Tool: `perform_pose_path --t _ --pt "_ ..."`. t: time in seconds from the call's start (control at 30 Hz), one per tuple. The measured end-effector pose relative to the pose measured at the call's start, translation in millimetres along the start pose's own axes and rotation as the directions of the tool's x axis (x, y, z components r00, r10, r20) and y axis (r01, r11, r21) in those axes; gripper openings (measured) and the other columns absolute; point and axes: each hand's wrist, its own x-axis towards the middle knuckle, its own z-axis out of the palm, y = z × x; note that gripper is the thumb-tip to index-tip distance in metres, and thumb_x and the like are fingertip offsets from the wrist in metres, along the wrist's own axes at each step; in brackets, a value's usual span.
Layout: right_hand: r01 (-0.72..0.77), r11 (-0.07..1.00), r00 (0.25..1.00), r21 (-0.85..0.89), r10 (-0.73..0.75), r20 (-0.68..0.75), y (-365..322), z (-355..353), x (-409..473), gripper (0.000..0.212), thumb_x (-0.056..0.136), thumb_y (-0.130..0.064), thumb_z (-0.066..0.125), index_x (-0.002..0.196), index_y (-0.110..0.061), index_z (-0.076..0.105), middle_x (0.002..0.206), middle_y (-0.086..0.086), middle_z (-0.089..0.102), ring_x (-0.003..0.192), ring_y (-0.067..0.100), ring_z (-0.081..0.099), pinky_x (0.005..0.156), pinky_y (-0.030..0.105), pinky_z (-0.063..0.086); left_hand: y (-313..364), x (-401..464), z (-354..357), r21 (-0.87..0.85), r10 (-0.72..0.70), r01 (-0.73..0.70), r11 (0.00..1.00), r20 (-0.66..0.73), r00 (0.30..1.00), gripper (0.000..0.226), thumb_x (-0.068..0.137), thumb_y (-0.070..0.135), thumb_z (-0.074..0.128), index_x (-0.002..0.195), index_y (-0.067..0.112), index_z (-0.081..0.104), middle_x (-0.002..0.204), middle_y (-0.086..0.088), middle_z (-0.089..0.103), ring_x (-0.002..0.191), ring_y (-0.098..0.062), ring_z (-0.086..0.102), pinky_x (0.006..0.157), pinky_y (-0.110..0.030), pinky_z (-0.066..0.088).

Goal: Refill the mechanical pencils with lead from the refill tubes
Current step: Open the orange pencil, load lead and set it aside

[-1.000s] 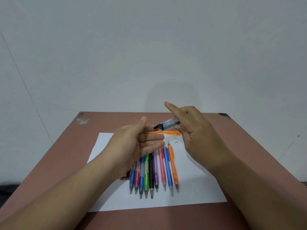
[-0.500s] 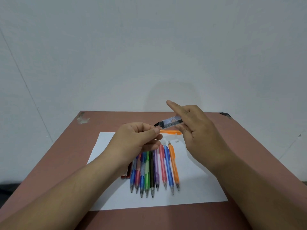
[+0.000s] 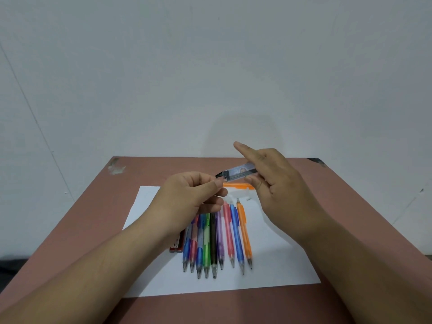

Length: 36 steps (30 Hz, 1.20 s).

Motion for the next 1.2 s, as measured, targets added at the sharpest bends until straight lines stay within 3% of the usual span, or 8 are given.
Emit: perform_pose_path --t 0.2,0.37,0.6,0.73,0.93,1.07,1.2 --pt "0.001 1.0 1.0 -0.014 -0.001 0.009 -1.3 -1.4 -0.2 0.071 0.102 -0.012 0.055 0.152 -0.048 0.021 0.116 -0.005 0.049 0.1 0.007 0.047 0.081 0.009 0.045 0.4 0.2 0.5 -0.04 -0.01 0.01 0.999 0.0 1.0 0.024 0.092 0.034 0.066 0.096 0.011 0.074 0.09 -0.002 0.078 0.084 -0.019 0.074 0.077 -0.031 0.061" --pt "-0.032 0.999 0.999 0.006 0.032 0.016 -2.8 -1.3 -0.1 0.069 0.103 -0.013 0.054 0.152 -0.05 0.023 0.117 -0.008 0.048 0.099 0.008 0.05 0.082 0.016 0.048 0.2 0.5 -1.2 -0.032 0.0 0.0 0.999 -0.011 1.0 0.023 0.09 0.032 0.069 0.096 0.012 0.075 0.092 -0.003 0.078 0.09 -0.022 0.075 0.081 -0.036 0.061" --pt "-0.017 0.999 1.0 0.04 0.018 -0.011 1.1 0.9 -0.5 0.07 0.101 -0.01 0.057 0.151 -0.049 0.027 0.112 -0.01 0.048 0.099 0.005 0.048 0.086 0.013 0.044 -1.5 1.3 -0.7 -0.039 0.005 -0.005 0.999 0.012 1.0 0.024 0.092 0.031 0.068 0.094 0.008 0.075 0.085 -0.006 0.077 0.07 -0.015 0.069 0.074 -0.03 0.059" --pt "-0.015 0.999 1.0 0.046 0.016 -0.01 2.0 1.7 0.0 0.07 0.101 -0.01 0.057 0.15 -0.051 0.027 0.112 -0.012 0.047 0.104 -0.001 0.047 0.084 0.007 0.042 -3.4 3.0 -0.6 -0.044 0.008 -0.008 0.999 0.004 1.0 0.023 0.094 0.03 0.067 0.092 0.008 0.074 0.085 -0.007 0.077 0.069 -0.015 0.068 0.072 -0.029 0.059" --pt "-0.022 0.999 1.0 0.033 0.022 -0.004 0.7 1.4 -0.4 0.068 0.101 -0.011 0.058 0.153 -0.047 0.03 0.113 -0.01 0.049 0.101 0.002 0.049 0.084 0.012 0.045 -5.5 5.6 -0.1 -0.035 0.015 -0.015 0.999 -0.002 1.0 0.023 0.095 0.029 0.067 0.09 0.008 0.074 0.085 -0.008 0.077 0.068 -0.015 0.067 0.07 -0.028 0.058" --pt "-0.03 0.998 1.0 0.046 0.03 -0.007 0.4 1.2 -0.4 0.067 0.101 -0.01 0.058 0.153 -0.043 0.034 0.112 -0.01 0.049 0.101 -0.002 0.048 0.083 0.006 0.041 -6.3 6.4 -1.3 -0.097 -0.003 0.003 0.995 0.003 1.0 0.021 0.093 0.026 0.069 0.093 0.006 0.074 0.087 -0.009 0.076 0.069 -0.016 0.066 0.067 -0.03 0.057" --pt "-0.026 0.999 1.0 0.036 0.026 -0.008 -0.1 0.7 -0.3 0.07 0.101 -0.01 0.058 0.15 -0.049 0.029 0.113 -0.01 0.049 0.105 -0.002 0.046 0.084 0.005 0.041 -7.4 6.4 -2.7 -0.128 0.005 -0.005 0.992 0.0 1.0 0.022 0.089 0.027 0.073 0.094 0.006 0.075 0.089 -0.01 0.076 0.071 -0.017 0.067 0.065 -0.031 0.054"
